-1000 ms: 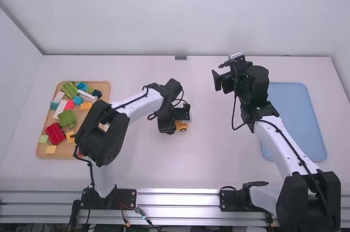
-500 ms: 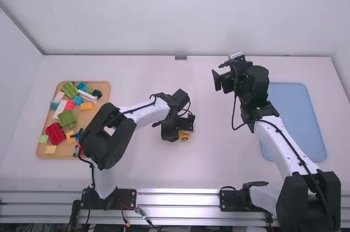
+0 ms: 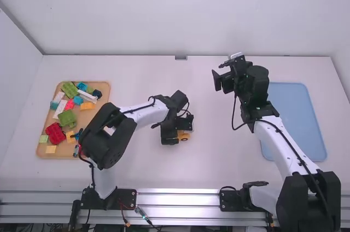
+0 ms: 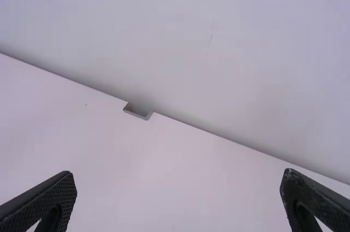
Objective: Assemble lego blocks to make yellow taxi
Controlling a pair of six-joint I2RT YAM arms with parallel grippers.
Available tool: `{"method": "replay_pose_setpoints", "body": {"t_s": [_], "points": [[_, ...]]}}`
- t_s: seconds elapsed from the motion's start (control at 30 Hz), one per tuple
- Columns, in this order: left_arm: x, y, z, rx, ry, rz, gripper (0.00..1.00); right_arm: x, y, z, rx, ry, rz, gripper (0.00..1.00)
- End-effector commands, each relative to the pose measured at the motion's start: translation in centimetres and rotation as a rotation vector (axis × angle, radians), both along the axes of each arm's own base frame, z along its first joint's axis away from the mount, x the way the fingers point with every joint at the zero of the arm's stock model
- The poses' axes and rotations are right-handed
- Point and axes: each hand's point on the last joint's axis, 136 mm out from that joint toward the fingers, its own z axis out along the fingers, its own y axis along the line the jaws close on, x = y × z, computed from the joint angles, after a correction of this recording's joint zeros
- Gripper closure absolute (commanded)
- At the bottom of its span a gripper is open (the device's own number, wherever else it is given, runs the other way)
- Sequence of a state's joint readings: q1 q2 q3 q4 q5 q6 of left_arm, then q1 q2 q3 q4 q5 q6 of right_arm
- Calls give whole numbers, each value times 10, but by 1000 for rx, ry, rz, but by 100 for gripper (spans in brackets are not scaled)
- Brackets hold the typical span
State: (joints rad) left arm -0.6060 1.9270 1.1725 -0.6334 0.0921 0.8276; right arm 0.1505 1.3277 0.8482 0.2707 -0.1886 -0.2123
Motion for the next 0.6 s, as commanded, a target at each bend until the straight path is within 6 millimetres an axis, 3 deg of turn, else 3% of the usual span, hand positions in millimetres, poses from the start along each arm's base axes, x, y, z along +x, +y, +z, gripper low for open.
{"method": "replay_pose_setpoints", "body": {"t_s": [0.0, 0.23, 0.4, 0.5, 0.57], "points": [[-2, 5, -5, 17, 11, 4, 1, 5, 2, 13, 8, -26, 4, 1], [11, -1, 14, 3, -2, 0, 1, 5, 1, 14, 9, -29, 3, 1], [33, 3, 49, -9, -13, 14, 1, 5, 3, 13, 8, -25, 6, 1], [51, 11, 67, -9, -31, 95, 1, 5, 1, 13, 9, -25, 3, 1], [69, 27, 84, -2, -53, 232, 1, 5, 2, 13, 8, -25, 5, 1]]}}
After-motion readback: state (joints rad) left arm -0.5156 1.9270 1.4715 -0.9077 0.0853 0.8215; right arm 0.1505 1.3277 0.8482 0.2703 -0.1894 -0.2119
